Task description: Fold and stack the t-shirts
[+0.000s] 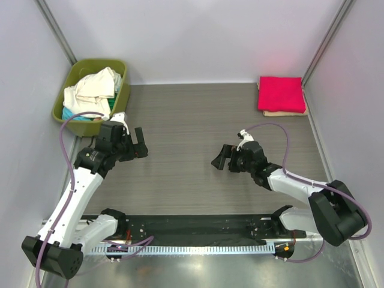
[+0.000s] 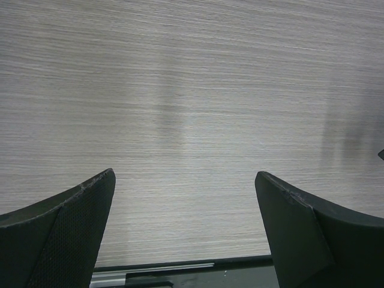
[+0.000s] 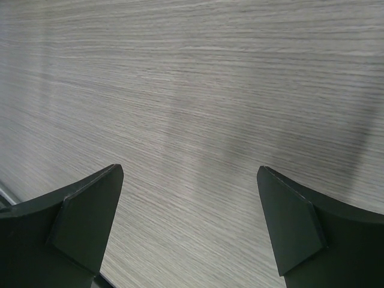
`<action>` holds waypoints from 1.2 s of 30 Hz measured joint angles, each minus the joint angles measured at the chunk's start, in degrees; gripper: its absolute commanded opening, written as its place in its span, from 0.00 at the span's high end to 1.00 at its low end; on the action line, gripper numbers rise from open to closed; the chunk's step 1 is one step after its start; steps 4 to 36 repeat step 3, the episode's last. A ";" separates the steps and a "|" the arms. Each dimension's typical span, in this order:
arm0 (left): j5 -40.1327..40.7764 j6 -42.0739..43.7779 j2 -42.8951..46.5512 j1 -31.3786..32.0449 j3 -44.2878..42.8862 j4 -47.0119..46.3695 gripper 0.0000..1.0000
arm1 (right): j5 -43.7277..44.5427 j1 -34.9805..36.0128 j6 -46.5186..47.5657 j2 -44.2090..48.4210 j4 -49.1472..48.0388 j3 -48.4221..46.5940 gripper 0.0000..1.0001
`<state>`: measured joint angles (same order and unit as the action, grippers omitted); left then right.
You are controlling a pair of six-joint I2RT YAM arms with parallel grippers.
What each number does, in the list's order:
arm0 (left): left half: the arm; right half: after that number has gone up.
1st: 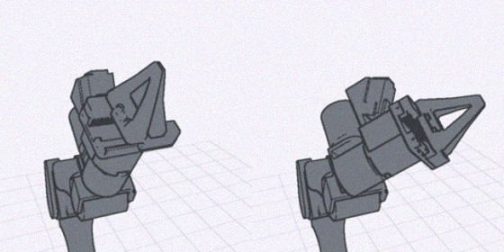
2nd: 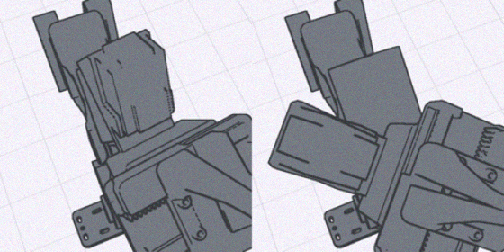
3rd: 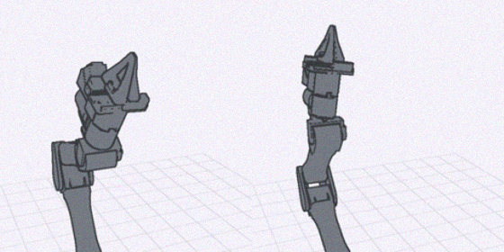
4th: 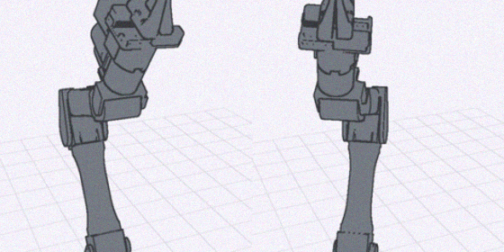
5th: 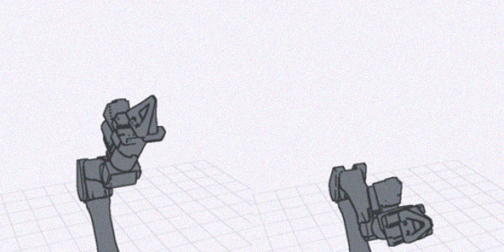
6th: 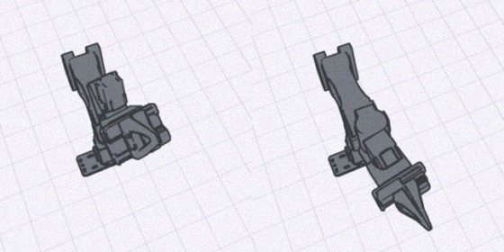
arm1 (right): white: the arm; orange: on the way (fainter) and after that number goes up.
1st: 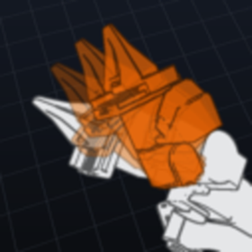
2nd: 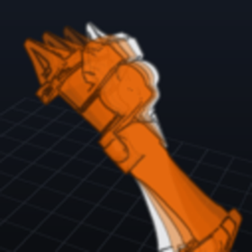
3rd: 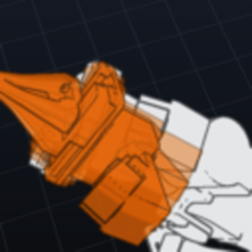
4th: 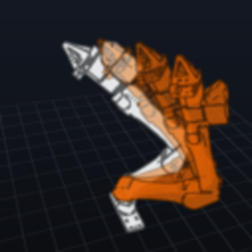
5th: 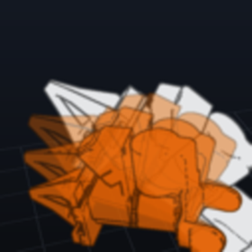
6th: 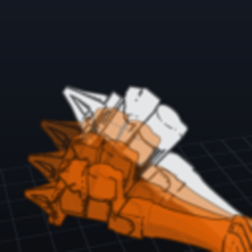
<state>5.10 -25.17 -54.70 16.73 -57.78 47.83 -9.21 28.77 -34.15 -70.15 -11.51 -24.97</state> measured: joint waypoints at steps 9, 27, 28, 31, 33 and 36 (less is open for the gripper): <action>0.26 -0.02 -0.17 0.00 0.00 0.02 0.00 | 0.09 0.42 -0.57 -0.90 -3.32 0.42 0.00; 0.26 -0.02 -0.17 0.00 0.00 0.02 0.00 | 0.09 0.42 -0.57 -0.90 -3.32 0.42 0.00; 0.26 -0.02 -0.17 0.00 0.00 0.02 0.00 | 0.09 0.42 -0.57 -0.90 -3.32 0.42 0.00; 0.26 -0.02 -0.17 0.00 0.00 0.02 0.00 | 0.09 0.42 -0.57 -0.90 -3.32 0.42 0.00; 0.26 -0.02 -0.17 0.00 0.00 0.02 0.00 | 0.09 0.42 -0.57 -0.90 -3.32 0.42 0.00; 0.26 -0.02 -0.17 0.00 0.00 0.02 0.00 | 0.09 0.42 -0.57 -0.90 -3.32 0.42 0.00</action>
